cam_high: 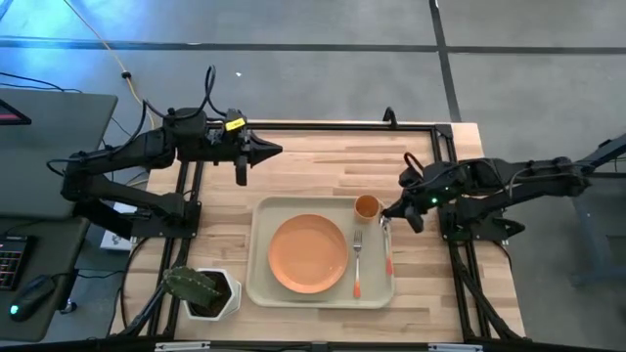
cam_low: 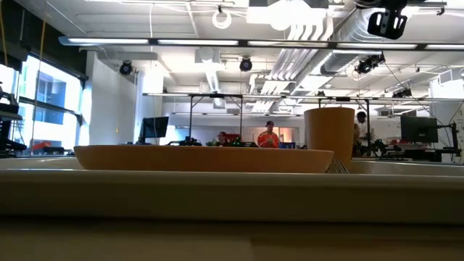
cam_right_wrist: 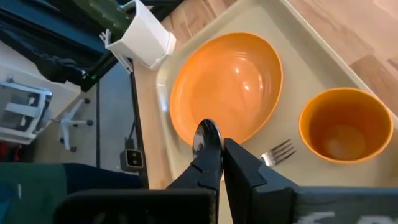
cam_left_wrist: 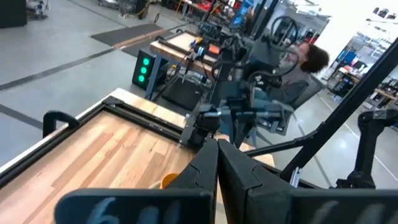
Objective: Pick and place plate/cup/fork/spoon on tray
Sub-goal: Put the orange spoon to the right of the orange fork on the gray tray, then return to Home Position
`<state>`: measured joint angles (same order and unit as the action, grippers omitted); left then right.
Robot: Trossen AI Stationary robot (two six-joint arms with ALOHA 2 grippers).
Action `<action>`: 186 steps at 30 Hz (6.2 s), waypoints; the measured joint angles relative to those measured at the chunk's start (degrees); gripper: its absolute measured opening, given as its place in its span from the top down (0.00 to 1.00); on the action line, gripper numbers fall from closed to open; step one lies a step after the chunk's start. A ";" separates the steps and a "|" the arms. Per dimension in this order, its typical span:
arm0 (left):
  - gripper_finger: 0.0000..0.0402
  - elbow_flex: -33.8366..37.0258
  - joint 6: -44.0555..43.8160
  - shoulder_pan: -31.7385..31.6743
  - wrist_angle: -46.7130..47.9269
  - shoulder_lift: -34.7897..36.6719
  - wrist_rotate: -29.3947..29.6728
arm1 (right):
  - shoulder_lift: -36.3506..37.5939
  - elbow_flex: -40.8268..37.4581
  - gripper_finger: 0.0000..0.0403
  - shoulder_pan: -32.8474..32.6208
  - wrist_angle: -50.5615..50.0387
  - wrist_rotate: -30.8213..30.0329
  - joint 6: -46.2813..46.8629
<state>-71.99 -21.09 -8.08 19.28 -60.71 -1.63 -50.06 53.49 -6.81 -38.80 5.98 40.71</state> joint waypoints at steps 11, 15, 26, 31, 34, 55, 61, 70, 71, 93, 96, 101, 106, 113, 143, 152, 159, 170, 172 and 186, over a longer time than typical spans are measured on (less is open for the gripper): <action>1.00 0.04 0.03 0.00 0.04 -1.25 -0.02 | -0.32 -10.82 1.00 -6.58 9.16 -1.31 11.39; 1.00 0.04 0.15 0.00 0.04 -1.26 -0.03 | -0.16 -24.73 1.00 -10.71 31.13 -1.32 22.43; 1.00 0.04 0.16 -0.04 -0.22 -1.27 -0.04 | -5.35 -33.70 1.00 -18.37 39.48 -12.41 31.42; 1.00 0.04 0.18 -0.04 -0.38 -1.27 -0.04 | -11.54 -33.73 1.00 -18.36 39.43 -12.92 32.37; 1.00 0.04 0.18 -0.04 -0.62 -1.27 -0.04 | -14.85 -33.77 1.00 -18.34 39.12 -14.07 32.58; 1.00 0.02 0.21 -0.11 -2.79 -1.27 -0.04 | -19.06 -33.70 1.00 -10.77 38.10 -11.25 22.33; 1.00 0.02 0.21 -0.11 -2.79 -1.27 -0.07 | -19.06 -33.70 1.00 -10.73 37.37 -9.41 22.20; 1.00 0.02 0.21 -0.11 -2.80 -1.27 -0.07 | -19.06 -33.70 0.92 -10.73 37.09 -10.53 22.23; 1.00 0.02 0.20 -0.11 -2.81 -1.27 -0.04 | -19.06 -33.70 0.91 -10.73 37.09 -10.59 22.20; 1.00 0.00 0.18 -0.11 -2.83 -1.27 -0.07 | -18.82 -33.64 0.68 -10.71 35.40 -8.89 23.81; 1.00 0.00 0.18 -0.11 -2.83 -1.27 -0.07 | -18.80 -33.60 0.65 -10.71 35.43 -8.48 23.77; 1.00 0.00 0.18 -0.11 -2.83 -1.27 -0.07 | -18.78 -33.57 0.63 -10.71 35.34 -6.97 23.91; 1.00 0.00 0.18 -0.11 -2.83 -1.27 -0.07 | -18.78 -33.59 0.63 -10.71 35.21 -6.29 25.26; 1.00 0.00 0.18 -0.11 -2.83 -1.27 -0.08 | -18.82 -33.64 0.63 -10.69 36.08 -6.92 25.29; 1.00 0.00 0.23 -0.13 -2.74 -1.27 -0.09 | -0.57 -31.72 0.63 -8.55 31.05 -17.14 23.62; 1.00 0.00 0.23 -0.13 -2.79 -1.27 -0.09 | 6.50 -16.91 0.63 -8.55 31.43 -32.46 -2.22; 1.00 0.00 0.20 -0.15 -2.88 -1.28 -0.07 | 4.97 -6.26 0.63 -8.52 29.96 -37.36 -18.83; 1.00 0.00 -1.81 -0.13 -2.94 -1.29 0.87 | 3.89 -3.23 0.63 -8.55 25.03 -35.85 -18.67; 1.00 0.00 -1.83 -0.13 -2.94 -1.29 0.87 | 3.89 -3.21 0.63 -8.55 25.10 -35.80 -17.57; 1.00 0.00 -3.08 -0.13 -2.94 -1.29 1.07 | 3.89 -3.21 0.63 -8.55 24.41 -34.46 -17.20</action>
<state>-71.99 -24.17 -8.21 16.34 -62.00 -0.56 -46.17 50.28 -15.35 -14.39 -28.48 23.51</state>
